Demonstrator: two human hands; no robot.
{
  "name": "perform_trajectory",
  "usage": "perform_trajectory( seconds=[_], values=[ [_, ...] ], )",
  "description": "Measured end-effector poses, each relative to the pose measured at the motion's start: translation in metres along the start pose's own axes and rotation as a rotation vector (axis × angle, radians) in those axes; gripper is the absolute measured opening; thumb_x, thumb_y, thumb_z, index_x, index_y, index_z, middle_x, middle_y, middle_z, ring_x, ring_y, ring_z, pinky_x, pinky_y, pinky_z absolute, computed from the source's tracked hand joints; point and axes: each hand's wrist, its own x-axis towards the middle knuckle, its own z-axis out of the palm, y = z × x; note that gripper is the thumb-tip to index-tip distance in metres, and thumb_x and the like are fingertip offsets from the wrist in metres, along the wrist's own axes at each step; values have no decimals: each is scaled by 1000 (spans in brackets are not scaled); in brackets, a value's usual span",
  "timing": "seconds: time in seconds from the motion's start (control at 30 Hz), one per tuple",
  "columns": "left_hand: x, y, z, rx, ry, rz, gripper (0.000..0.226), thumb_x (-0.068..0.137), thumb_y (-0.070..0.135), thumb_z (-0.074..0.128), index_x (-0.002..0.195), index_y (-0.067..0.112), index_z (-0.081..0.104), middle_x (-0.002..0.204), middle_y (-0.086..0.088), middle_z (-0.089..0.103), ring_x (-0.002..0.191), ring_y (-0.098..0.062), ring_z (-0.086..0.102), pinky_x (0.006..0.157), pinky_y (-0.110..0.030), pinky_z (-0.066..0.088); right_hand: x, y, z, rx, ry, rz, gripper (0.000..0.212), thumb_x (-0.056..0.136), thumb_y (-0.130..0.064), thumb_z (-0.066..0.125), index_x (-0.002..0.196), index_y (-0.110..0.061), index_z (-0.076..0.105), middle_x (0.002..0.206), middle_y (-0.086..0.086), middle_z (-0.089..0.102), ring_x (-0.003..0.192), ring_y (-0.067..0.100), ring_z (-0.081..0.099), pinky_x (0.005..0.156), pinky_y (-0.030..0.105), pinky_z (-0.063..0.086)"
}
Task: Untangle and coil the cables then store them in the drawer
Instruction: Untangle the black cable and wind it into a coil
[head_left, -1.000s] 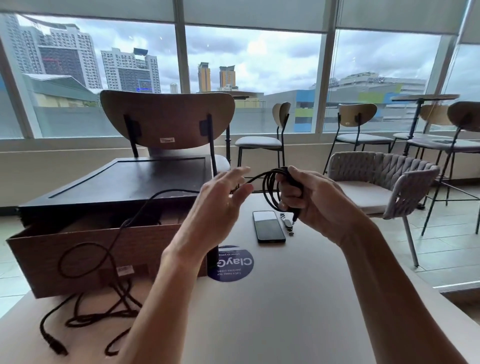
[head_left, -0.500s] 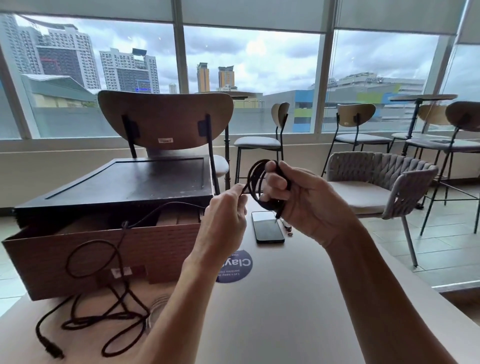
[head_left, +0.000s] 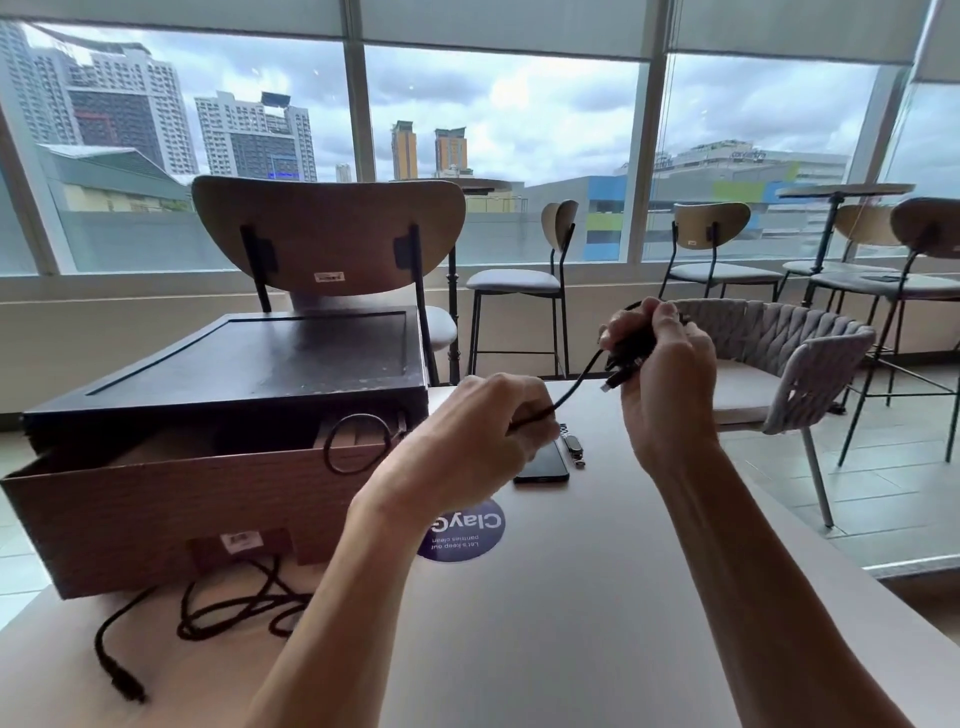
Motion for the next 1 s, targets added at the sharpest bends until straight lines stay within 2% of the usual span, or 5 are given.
perform_trajectory(
  seconds=[0.27,0.43,0.7,0.9,1.0],
  values=[
    [-2,7,-21,-40,242,104,14,97,23,64,83,20,68,66,10,63,66,-4,59,60,-16,43,-18,21,11,-585,-415,-162,22,109,-17,31,104,-13,52,68,-21,65,61,-2,51,63,15,39],
    [-3,-12,-36,-150,479,89,20,93,32,67,76,22,64,59,8,58,55,-11,50,53,-23,41,-20,17,9,-450,-672,106,30,108,-12,30,93,-2,54,56,2,53,54,14,42,57,24,36],
    [0,-32,-29,-342,632,20,21,88,31,73,73,21,63,60,16,59,57,-1,51,61,-14,42,-25,-12,5,-61,-1036,362,40,105,-29,34,90,-5,62,49,-8,33,43,9,26,49,22,35],
    [5,-24,-20,-311,560,63,18,95,31,66,82,19,66,70,1,64,66,-20,59,64,-35,50,-21,-15,1,241,-1005,381,31,103,-24,35,101,-3,57,57,-8,44,43,5,22,46,19,31],
    [5,-20,-17,-264,535,73,16,96,25,65,83,16,66,66,3,60,60,-8,50,58,-23,42,-12,-13,-2,447,-967,447,29,104,-22,31,105,-3,53,60,-8,45,45,4,25,45,16,31]
  ],
)
